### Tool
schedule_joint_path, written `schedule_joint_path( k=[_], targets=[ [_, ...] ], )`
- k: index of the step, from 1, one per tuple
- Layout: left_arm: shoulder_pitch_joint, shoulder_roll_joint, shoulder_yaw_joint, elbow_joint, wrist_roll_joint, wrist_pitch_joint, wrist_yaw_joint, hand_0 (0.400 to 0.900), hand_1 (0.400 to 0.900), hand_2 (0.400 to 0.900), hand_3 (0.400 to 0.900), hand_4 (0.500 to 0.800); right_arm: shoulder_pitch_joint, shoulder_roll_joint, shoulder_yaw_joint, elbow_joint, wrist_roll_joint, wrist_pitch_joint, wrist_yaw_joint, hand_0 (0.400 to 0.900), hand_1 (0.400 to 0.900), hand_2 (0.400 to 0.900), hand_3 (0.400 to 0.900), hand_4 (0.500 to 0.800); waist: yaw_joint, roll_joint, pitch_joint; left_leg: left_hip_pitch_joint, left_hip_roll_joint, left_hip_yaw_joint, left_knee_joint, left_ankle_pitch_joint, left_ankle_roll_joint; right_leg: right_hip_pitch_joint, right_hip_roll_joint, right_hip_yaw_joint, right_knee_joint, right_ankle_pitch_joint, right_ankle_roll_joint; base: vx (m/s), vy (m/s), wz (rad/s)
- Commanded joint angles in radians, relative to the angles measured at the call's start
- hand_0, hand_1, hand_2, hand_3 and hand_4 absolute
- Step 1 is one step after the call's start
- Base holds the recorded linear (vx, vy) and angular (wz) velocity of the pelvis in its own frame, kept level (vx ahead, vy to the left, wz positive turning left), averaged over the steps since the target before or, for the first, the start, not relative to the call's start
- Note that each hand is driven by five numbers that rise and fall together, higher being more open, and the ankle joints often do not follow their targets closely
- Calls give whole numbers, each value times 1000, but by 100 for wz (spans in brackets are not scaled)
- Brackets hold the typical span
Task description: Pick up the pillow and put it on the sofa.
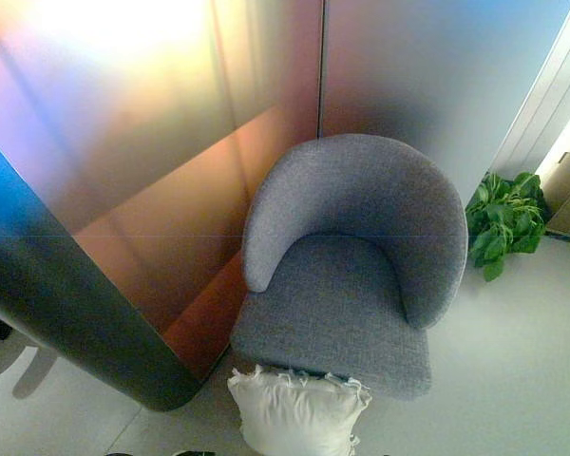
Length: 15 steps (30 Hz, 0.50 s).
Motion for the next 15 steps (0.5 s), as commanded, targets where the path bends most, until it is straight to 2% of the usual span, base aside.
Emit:
schedule_joint_path(
  k=[1,3,5,7,9,15],
  targets=[
    [-85,32,4,54,38,-39,40,900,900,900,900,800,-67,18,5,57,-11,-3,-7,900,900,900,900,800,14,-50,41,55,-76,31,16,-128,26,18,-20,14,17,-60,69,0,0,0],
    [-89,37,4,48,42,-51,26,900,900,900,900,800,-67,14,6,58,-13,-2,-2,900,900,900,900,800,13,-49,43,54,-77,31,16,-128,26,17,-21,14,17,-60,69,0,0,0],
    [-90,36,-5,45,56,-42,13,900,900,900,900,800,-67,11,7,56,-13,1,3,900,900,900,900,800,13,-47,47,54,-77,32,17,-127,26,16,-22,15,17,-58,71,38,4,2],
    [-90,39,-8,36,53,-60,9,900,900,900,900,800,-67,8,6,49,-18,2,2,900,900,900,900,800,10,-44,53,47,-77,32,17,-124,23,9,-24,17,18,-55,73,15,4,0],
    [-102,50,-22,20,54,-70,30,900,900,900,900,800,-75,-4,13,37,-11,6,2,900,900,900,900,800,7,-36,66,32,-76,34,19,-119,21,-9,-27,20,22,-52,74,-21,21,0],
    [-154,94,-55,-14,64,-57,41,900,900,900,900,800,-115,-56,34,22,-25,2,20,900,900,900,900,800,-15,-5,126,-27,-79,34,16,-101,18,-80,-36,31,36,-46,75,-60,80,-4]
  ],
)
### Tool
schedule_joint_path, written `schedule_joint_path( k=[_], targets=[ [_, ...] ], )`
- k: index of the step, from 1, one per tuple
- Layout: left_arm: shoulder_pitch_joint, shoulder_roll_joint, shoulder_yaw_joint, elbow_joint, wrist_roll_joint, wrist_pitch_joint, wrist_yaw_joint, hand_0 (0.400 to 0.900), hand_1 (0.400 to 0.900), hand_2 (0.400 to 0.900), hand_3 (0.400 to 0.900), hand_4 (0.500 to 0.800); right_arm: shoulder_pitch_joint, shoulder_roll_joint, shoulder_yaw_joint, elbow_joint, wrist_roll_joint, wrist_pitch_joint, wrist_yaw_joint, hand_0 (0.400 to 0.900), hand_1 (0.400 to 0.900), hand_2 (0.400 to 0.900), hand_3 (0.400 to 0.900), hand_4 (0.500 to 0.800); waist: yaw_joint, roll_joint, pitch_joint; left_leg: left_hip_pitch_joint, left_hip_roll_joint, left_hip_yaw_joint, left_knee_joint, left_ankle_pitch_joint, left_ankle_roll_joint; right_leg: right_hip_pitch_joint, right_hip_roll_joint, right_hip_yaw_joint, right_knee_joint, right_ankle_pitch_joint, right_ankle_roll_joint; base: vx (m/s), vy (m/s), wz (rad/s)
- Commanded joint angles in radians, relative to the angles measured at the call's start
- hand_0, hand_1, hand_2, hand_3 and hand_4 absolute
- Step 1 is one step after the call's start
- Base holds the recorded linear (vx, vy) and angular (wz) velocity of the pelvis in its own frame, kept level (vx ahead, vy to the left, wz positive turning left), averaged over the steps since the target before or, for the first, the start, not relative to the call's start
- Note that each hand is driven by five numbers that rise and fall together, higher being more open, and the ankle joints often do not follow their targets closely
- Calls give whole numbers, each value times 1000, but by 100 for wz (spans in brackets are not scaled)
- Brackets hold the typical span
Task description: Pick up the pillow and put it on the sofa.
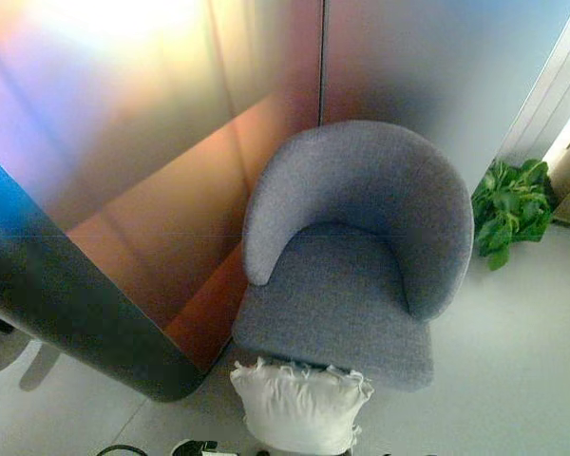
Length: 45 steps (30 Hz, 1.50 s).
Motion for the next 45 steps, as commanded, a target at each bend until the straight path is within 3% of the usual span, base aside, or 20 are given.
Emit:
schedule_joint_path(
  k=[1,9,15,20,25,34,35,40,42,45],
  targets=[
    [-131,90,-5,5,52,-13,36,900,900,900,900,800,-112,-35,40,21,-22,-3,16,900,900,900,900,800,-14,-37,112,31,-76,33,12,-109,18,-23,-33,34,39,-53,72,-97,106,-5],
    [-299,157,-35,7,-34,2,38,900,900,900,900,800,-266,-97,92,4,-10,10,38,900,900,900,900,800,-44,-8,244,-92,-84,33,15,-69,11,-168,-26,70,84,-43,61,-116,70,-9],
    [-455,181,-49,22,-131,-29,73,900,900,900,900,800,-418,-136,136,-15,30,54,23,900,900,900,900,800,-49,-14,363,-297,-77,46,183,-66,-20,-351,-31,54,218,-63,39,-176,54,-9],
    [-532,191,-45,18,-185,-50,102,900,900,900,900,800,-494,-155,157,-21,59,65,31,900,900,900,900,800,-53,-15,415,-410,-78,50,230,-61,-17,-471,-32,54,264,-55,35,-88,22,-1],
    [-593,189,-55,18,-224,-73,131,900,900,900,900,800,-561,-165,184,-26,98,58,32,900,900,900,900,800,-54,-12,434,-497,-79,54,222,-36,-14,-568,-15,65,274,-37,35,-57,21,-4],
    [-709,213,-67,6,-300,-67,171,900,900,900,900,800,-669,-202,217,-41,160,56,43,900,900,900,900,800,-61,9,434,-658,-72,60,257,-15,-32,-730,-7,79,310,-24,37,-12,26,-2],
    [-723,214,-69,10,-310,-73,177,900,900,900,900,800,-679,-204,219,-39,176,102,-14,900,900,900,900,800,-61,12,434,-682,-72,57,267,-14,-33,-752,-6,80,320,-26,35,-35,9,0],
    [-735,187,-64,6,-344,-105,215,900,900,900,900,800,-672,-173,206,-25,188,50,-59,900,900,900,900,800,-63,26,434,-745,-66,51,297,-19,-34,-820,1,89,356,-43,30,-7,-4,2],
    [-766,212,-47,1,-421,-109,194,900,900,900,900,800,-681,-191,202,-38,194,46,-36,900,900,900,900,800,-69,24,434,-812,-51,41,337,-26,-42,-880,8,104,392,-54,29,-4,-22,-1],
    [-776,244,-11,-27,-504,-112,178,900,900,900,900,800,-591,-214,178,-64,196,-26,-4,900,900,900,900,800,-83,3,434,-875,-40,31,384,-42,-43,-933,19,115,432,-68,32,-2,-77,-3]
  ],
)
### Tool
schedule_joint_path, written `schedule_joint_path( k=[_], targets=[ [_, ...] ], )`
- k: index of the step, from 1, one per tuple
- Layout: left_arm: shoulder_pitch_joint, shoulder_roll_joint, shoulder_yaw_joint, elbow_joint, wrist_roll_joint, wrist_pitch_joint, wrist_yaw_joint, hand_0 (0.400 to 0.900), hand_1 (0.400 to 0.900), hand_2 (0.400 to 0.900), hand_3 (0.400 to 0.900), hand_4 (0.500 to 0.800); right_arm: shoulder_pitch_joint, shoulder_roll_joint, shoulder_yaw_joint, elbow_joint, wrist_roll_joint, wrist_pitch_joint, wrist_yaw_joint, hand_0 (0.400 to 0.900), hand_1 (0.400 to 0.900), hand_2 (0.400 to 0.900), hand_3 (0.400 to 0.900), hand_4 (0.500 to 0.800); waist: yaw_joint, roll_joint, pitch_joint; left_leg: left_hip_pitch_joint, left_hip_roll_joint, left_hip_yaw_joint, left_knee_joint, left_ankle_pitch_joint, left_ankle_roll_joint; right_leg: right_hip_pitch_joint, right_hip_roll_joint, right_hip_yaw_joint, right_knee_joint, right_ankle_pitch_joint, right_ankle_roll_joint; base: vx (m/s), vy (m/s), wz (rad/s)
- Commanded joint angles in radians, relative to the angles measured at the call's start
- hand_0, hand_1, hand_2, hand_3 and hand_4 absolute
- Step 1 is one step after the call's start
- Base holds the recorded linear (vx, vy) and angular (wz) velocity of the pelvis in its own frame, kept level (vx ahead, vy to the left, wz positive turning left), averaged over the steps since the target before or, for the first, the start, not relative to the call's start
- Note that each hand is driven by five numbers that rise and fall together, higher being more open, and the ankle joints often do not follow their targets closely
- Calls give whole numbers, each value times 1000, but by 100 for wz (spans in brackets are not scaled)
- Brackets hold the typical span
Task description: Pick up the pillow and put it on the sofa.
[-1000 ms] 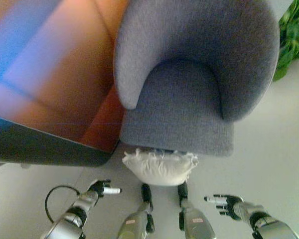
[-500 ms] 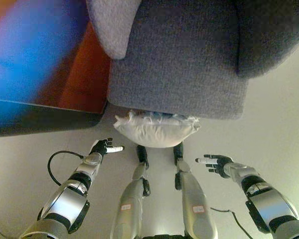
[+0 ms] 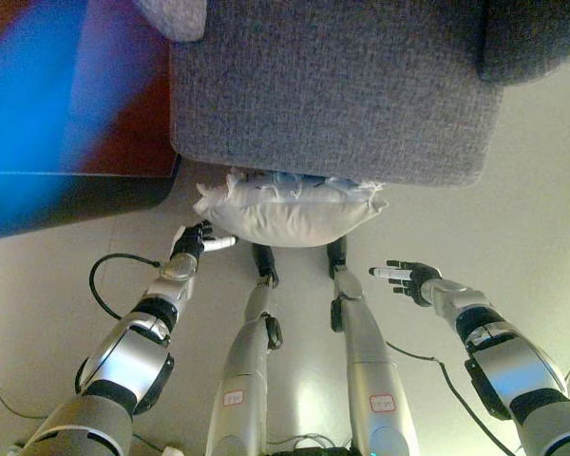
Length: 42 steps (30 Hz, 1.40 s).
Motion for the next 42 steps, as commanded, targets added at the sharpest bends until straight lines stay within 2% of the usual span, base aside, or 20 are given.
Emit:
schedule_joint_path(
  k=[1,4,6,10,19,25,26,27,32,42],
  targets=[
    [0,82,90,10,-129,-23,3,900,900,900,900,800,137,-77,-6,-13,12,-76,41,900,900,900,900,800,-33,-21,14,-127,0,-17,252,-167,-82,-47,67,33,61,-92,35,12,-58,-1],
    [-25,97,104,6,-178,-18,0,900,900,900,900,800,183,-73,-18,-30,10,-113,56,900,900,900,900,800,-46,-36,14,-148,4,-23,262,-176,-78,-64,75,35,72,-101,31,21,-73,-2],
    [-83,112,122,18,-237,-15,-12,900,900,900,900,800,210,-61,-13,-52,26,-134,63,900,900,900,900,800,-65,-57,14,-180,9,-28,281,-187,-74,-91,86,41,84,-109,26,37,-65,-5],
    [-141,121,125,14,-288,-9,-6,900,900,900,900,800,215,-54,-10,-66,39,-138,62,900,900,900,900,800,-80,-68,14,-222,13,-35,315,-198,-75,-130,91,43,109,-114,25,24,-26,-3],
    [-268,148,101,12,-379,-3,22,900,900,900,900,800,223,-36,-6,-79,85,-181,58,900,900,900,900,800,-113,-93,14,-330,27,-43,397,-236,-76,-228,100,47,159,-124,22,19,-43,2],
    [-326,140,66,-12,-393,-4,10,900,900,900,900,800,235,-28,-8,-79,95,-198,58,900,900,900,900,800,-128,-96,14,-365,31,-41,413,-246,-78,-262,97,52,161,-119,27,5,-26,6],
    [-331,135,58,-18,-392,-5,12,625,625,625,625,635,236,-27,-8,-82,97,-198,56,900,900,900,900,800,-130,-95,14,-365,30,-42,412,-247,-79,-262,95,53,158,-117,28,3,-20,8],
    [-335,131,52,-25,-392,-10,13,400,400,400,400,500,238,-26,-8,-85,98,-197,52,900,900,900,900,800,-131,-94,14,-364,29,-42,412,-248,-79,-262,94,55,156,-116,29,4,-4,6],
    [-336,116,28,-53,-405,-21,15,400,400,400,400,500,255,-25,-7,-105,100,-206,34,900,900,900,900,800,-138,-90,14,-349,21,-40,403,-247,-84,-251,88,63,137,-106,33,2,9,4],
    [-320,108,30,-62,-412,-15,35,400,400,400,400,500,263,-36,-8,-101,90,-210,34,900,900,900,900,800,-137,-74,14,-278,21,-22,376,-237,-96,-192,72,70,104,-99,34,-11,18,6]
  ],
)
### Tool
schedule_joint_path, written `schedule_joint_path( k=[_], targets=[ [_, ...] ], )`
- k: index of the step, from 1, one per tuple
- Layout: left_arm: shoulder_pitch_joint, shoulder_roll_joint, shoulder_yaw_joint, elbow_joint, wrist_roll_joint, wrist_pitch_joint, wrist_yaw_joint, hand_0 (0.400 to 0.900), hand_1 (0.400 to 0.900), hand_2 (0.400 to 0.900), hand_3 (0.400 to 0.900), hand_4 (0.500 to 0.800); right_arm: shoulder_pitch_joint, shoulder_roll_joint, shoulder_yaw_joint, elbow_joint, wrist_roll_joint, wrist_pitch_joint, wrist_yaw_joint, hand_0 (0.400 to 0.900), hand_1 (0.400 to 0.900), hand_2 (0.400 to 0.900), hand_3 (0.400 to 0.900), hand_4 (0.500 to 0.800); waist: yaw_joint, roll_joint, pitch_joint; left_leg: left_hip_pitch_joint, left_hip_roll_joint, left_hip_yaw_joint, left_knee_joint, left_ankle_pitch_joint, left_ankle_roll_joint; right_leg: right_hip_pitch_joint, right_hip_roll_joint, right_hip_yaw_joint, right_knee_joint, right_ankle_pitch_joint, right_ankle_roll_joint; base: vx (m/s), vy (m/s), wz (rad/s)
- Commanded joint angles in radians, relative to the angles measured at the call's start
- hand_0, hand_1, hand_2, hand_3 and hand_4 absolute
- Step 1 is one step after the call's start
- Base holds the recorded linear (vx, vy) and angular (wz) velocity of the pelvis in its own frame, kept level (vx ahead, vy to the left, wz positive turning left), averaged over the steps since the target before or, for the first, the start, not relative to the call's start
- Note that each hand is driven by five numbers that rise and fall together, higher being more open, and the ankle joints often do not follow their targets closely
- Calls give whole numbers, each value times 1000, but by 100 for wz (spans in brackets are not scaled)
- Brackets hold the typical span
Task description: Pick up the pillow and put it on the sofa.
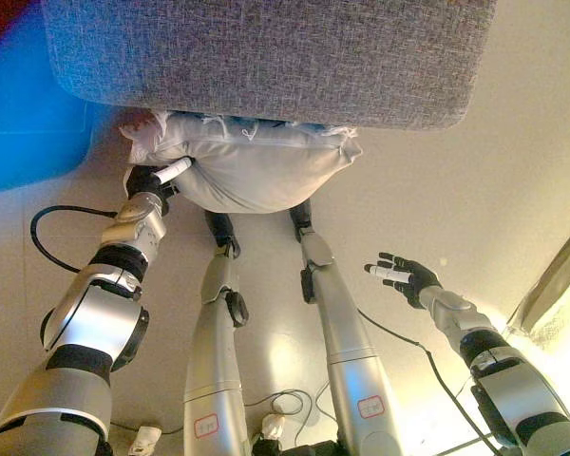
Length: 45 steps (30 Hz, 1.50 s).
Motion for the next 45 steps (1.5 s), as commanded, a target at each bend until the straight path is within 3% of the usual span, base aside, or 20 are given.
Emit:
schedule_joint_path(
  k=[1,13,21,28,34,38,43,45],
  targets=[
    [-90,-43,27,-47,-46,-63,-26,400,400,400,400,500,121,-44,14,0,11,4,-17,900,900,900,900,800,-4,15,3,42,7,-10,158,-191,-92,97,45,-3,-53,-86,34,-19,15,6],
    [34,-56,17,-74,73,-26,-34,400,400,400,400,500,168,-22,19,13,-13,29,-29,900,900,900,900,800,13,17,3,247,10,30,132,-182,-93,297,31,-27,-80,-86,29,-17,4,2],
    [195,-87,34,-102,212,-3,-86,400,400,400,400,500,226,25,-10,50,-68,95,-36,900,900,900,900,800,44,10,1,496,-10,43,43,-178,-87,551,9,-61,-148,-85,38,22,-10,-3],
    [351,-113,31,-132,352,-28,-116,400,400,400,400,500,324,41,-26,84,-175,110,0,900,900,900,900,800,69,24,-99,702,-28,44,-57,-179,-75,747,-11,-66,-208,-101,52,83,4,-9],
    [536,-154,40,-176,446,-32,-104,400,400,400,400,500,441,69,-71,116,-245,129,11,900,900,900,900,800,83,59,-239,909,-61,23,-188,-179,-62,961,-20,-73,-332,-92,70,179,27,-4],
    [603,-164,39,-213,511,-27,-103,400,400,400,400,500,491,83,-107,142,-236,151,5,900,900,900,900,800,93,81,-307,1009,-70,12,-241,-184,-54,1058,-19,-85,-387,-85,73,161,-9,10],
    [623,-106,29,-266,646,3,-143,400,400,400,400,500,543,100,-138,150,-211,184,-9,900,900,900,900,800,104,106,-382,1093,-81,6,-274,-193,-43,1140,-20,-99,-419,-83,72,130,-20,12],
    [600,-59,22,-280,693,24,-190,400,400,400,400,500,556,102,-145,156,-196,185,-17,900,900,900,900,800,105,115,-399,1115,-84,2,-277,-200,-38,1162,-17,-100,-416,-93,70,110,-29,12]
  ],
)
